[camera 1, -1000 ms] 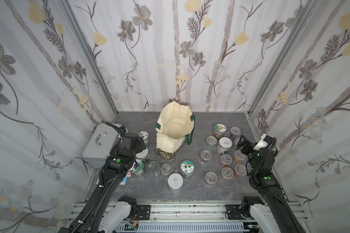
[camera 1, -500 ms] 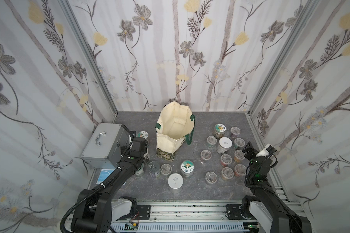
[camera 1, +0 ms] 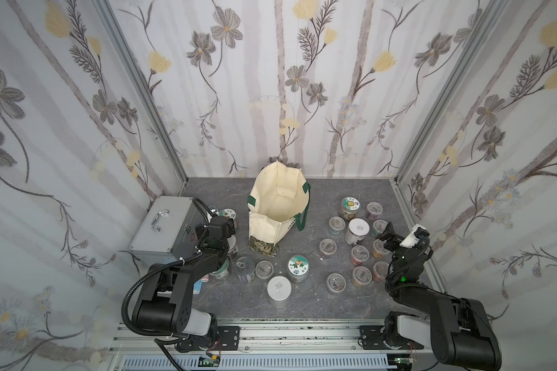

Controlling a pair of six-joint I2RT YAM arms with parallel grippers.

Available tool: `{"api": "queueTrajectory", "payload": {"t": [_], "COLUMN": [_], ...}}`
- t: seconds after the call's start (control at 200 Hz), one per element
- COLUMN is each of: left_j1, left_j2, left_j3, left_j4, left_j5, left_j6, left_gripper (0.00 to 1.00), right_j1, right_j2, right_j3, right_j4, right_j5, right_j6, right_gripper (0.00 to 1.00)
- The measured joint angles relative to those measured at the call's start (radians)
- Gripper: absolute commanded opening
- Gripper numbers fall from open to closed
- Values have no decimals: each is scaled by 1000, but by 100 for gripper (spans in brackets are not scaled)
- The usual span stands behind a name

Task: Take out the seed jars from the canvas bag
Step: Reset both arms

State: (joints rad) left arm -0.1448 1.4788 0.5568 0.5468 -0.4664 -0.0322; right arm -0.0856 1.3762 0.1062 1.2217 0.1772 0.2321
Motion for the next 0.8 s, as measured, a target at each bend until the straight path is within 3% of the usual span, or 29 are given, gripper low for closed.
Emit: {"api": "queueTrajectory", "payload": {"t": [0.14, 0.285, 0.48, 0.799], "left_j1": [2, 7, 10, 20], "left_j2": [62, 50, 29, 29], "left_j3": [-26, -92, -185, -187], "left_j4": [168, 291, 438, 447], "left_j5": [24, 53, 110, 154], "left_j6": [11, 28, 46, 55], "left_gripper": [100, 100, 100, 100], "right_j1": [46, 46, 40, 38], "right_j2": [129, 105, 129, 132], "right_j3": [-71, -48, 54, 77], "right_j4": [193, 230, 167, 93], "right_j5": [-58, -59, -97, -145], "right_j6": [-74, -100, -120, -129], "right_gripper": [100, 100, 100, 100]}}
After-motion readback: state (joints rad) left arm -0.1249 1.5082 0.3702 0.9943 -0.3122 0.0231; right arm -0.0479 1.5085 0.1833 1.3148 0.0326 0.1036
